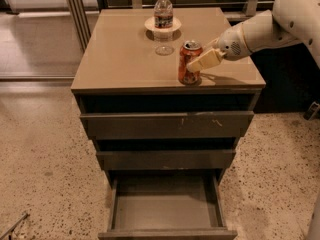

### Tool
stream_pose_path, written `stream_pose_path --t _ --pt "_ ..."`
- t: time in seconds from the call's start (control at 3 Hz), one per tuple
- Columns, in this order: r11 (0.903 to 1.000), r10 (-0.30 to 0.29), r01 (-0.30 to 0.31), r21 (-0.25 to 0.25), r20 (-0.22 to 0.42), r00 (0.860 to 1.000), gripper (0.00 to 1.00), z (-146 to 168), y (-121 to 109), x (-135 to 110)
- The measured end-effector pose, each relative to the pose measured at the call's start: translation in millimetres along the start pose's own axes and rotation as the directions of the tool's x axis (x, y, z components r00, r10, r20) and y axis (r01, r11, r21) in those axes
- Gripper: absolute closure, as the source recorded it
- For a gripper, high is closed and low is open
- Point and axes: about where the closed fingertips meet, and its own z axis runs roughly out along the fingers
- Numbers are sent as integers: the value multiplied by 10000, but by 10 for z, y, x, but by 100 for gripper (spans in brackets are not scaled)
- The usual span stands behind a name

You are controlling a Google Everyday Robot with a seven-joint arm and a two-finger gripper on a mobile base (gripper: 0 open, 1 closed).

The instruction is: Pick coke can from bottom drawer and place on counter

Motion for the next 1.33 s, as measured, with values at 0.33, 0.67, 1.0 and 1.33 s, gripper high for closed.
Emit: stream_pose_path --t 0.33,0.67,1.0,1.33 --pt "10000 2 -2 -4 -1 10000 81 3 0 1" --pt "10000 2 -2 -5 -1 10000 58 3 0 1" --pt "10000 2 -2 -5 -1 10000 35 4 0 1" --pt "10000 2 -2 -6 -1 10000 11 4 0 1"
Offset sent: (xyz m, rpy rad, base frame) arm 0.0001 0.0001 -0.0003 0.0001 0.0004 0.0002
